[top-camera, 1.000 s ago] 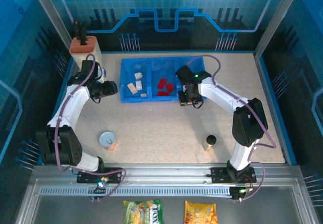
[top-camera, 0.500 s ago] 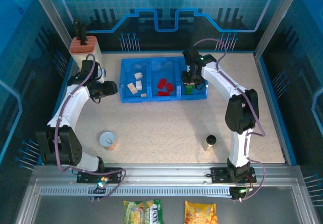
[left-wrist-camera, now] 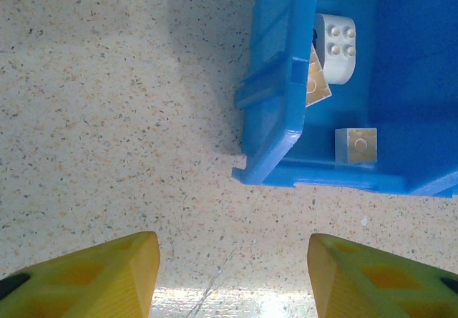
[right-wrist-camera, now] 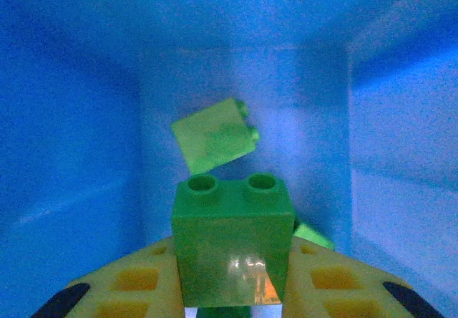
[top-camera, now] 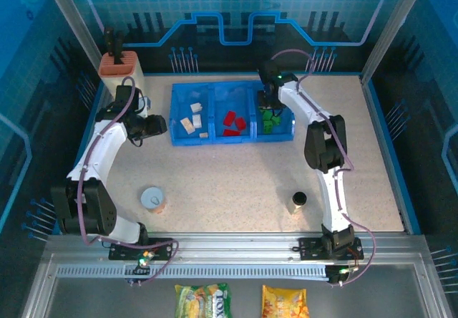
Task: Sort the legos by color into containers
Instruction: Place the lego in the container.
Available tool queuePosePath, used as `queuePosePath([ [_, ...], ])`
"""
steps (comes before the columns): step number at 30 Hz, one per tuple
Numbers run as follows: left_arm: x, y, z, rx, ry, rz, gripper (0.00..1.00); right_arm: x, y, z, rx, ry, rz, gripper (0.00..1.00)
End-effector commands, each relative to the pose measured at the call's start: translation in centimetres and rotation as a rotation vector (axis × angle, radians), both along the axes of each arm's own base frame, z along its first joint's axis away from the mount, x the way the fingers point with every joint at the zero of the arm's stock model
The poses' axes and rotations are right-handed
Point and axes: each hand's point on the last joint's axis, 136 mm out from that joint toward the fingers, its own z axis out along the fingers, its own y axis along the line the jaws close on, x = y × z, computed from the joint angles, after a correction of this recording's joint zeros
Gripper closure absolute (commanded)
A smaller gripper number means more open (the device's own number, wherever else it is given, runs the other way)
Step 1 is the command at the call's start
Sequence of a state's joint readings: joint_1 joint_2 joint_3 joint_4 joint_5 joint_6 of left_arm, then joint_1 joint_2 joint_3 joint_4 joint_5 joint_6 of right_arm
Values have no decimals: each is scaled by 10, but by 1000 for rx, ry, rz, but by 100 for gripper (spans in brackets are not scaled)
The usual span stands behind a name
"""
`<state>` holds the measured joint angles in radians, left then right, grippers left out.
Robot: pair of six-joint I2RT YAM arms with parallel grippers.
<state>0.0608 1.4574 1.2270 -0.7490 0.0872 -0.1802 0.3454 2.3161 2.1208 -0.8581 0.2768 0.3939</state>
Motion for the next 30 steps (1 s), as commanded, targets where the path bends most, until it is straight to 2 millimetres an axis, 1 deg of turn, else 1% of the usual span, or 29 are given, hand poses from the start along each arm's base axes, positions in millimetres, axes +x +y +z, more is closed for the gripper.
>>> queuePosePath([
  [1, -2, 2, 5, 5, -26, -7, 42, 23, -15, -6, -48, -51, -48, 68],
  [8, -2, 3, 4, 7, -23, -6, 42, 40, -28, -21, -91, -90, -122, 65],
  [12, -2, 3, 3, 7, -20, -7, 42, 45, -32, -26, -113, -109, -146, 60],
  [15, -2, 3, 3, 12, -19, -6, 42, 46, -35, -24, -132, -125, -156, 54],
  [17, -2, 3, 2, 13, -18, -5, 42, 47, -36, -17, -138, -140, -161, 51],
  [20, -2, 4, 3, 14, -19, -3, 42, 46, -35, -2, -140, -165, -158, 47],
  [24, -2, 4, 5, 16, -26, -2, 42, 40, -28, 28, -132, -210, -132, 47],
  [26, -1, 4, 7, 16, -33, -1, 42, 33, -22, 50, -122, -237, -112, 47],
  [30, -3, 6, 16, 28, -46, 6, 40, 14, -13, 79, -98, -268, -63, 46],
])
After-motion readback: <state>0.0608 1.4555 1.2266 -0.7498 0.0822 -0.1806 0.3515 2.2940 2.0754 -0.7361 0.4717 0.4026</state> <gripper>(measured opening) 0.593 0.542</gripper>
